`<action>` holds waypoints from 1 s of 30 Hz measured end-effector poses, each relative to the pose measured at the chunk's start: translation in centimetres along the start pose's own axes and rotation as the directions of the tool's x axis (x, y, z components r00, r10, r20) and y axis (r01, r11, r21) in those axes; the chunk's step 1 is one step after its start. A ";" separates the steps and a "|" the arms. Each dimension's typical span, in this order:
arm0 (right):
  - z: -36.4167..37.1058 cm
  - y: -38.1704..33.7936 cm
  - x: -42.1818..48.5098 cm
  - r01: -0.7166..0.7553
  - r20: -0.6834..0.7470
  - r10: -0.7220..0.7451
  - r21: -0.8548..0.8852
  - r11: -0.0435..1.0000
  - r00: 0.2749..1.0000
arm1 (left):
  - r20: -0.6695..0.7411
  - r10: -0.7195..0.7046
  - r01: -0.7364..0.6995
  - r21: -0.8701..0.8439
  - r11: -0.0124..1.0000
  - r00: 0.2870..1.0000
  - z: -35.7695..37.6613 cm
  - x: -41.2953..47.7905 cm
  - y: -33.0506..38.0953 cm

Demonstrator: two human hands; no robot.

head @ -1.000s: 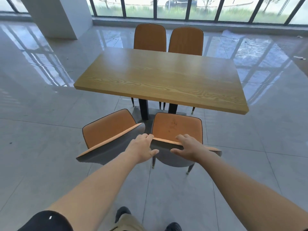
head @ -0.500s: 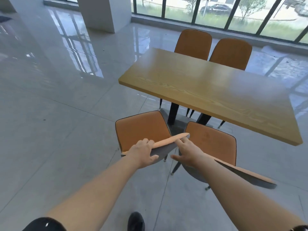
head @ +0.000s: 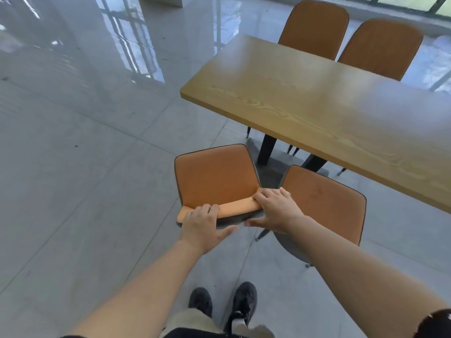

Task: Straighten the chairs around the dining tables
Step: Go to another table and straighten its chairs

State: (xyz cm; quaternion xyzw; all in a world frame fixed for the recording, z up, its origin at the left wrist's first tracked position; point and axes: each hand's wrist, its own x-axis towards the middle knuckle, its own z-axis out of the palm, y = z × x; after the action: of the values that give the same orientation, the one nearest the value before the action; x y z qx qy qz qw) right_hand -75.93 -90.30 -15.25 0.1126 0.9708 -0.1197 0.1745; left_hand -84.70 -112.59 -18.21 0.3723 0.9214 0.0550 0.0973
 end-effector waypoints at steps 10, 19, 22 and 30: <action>0.9 -0.9 0.2 -0.079 -0.022 0.078 -0.015 0.997 0.997 | 0.014 0.145 -0.146 0.035 0.989 0.989 0.2 1.4 -3.0; 2.9 -8.3 -2.7 -0.300 -0.016 0.302 0.086 0.950 0.953 | 0.069 0.407 -0.411 0.048 0.910 0.911 0.3 1.4 -9.3; 4.0 -10.8 -3.4 -0.388 -0.040 0.395 0.121 0.914 0.918 | 0.096 0.483 -0.487 0.027 0.873 0.870 -0.3 1.8 -10.7; 5.8 -15.6 -3.6 -0.549 -0.098 0.579 0.223 0.805 0.810 | 0.228 0.543 -0.571 0.073 0.818 0.808 -2.8 2.9 -12.8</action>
State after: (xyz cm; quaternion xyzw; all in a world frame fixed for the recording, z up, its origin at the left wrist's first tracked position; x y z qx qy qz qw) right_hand -74.85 -107.23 -16.19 0.4216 0.8886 -0.1418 0.1122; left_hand -95.96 -119.82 -18.11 0.6359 0.7585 -0.0197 0.1413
